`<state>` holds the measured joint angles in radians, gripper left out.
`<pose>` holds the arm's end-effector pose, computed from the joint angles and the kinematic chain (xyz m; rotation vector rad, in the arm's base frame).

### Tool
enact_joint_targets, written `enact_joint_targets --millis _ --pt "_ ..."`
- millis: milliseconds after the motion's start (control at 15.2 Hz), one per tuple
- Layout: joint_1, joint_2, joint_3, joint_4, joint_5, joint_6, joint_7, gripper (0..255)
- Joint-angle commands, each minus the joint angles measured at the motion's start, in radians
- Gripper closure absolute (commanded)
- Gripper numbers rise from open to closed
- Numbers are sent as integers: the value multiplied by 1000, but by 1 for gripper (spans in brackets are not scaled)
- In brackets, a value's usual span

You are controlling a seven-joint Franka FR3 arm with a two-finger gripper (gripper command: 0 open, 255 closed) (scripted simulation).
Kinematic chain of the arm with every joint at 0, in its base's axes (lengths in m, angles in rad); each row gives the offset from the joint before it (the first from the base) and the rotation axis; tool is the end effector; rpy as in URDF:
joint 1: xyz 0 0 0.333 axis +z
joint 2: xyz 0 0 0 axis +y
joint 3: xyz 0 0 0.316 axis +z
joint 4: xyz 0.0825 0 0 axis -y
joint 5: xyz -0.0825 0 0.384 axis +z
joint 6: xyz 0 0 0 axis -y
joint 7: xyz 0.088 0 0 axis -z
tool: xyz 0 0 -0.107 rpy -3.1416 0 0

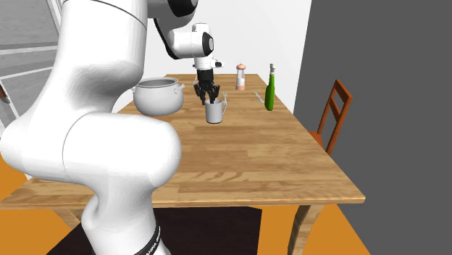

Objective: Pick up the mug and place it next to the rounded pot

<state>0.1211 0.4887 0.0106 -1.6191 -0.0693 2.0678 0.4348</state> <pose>0.6718 0.0845 0.3374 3.0492 -0.4141 -0.0352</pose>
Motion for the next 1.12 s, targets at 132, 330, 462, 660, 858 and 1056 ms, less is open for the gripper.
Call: enact_joint_targets --millis 132,330,462,660,858,1056 --pt "0 0 0 0 0 0 0 0" --pt "1 -12 1 17 1 -28 -1 0" --pt "3 -32 2 54 2 -86 -2 0" --pt "3 -39 2 71 3 -110 -2 0" --pt "3 -39 2 71 3 -110 -2 0" --pt "3 -39 2 70 3 -109 -2 0"
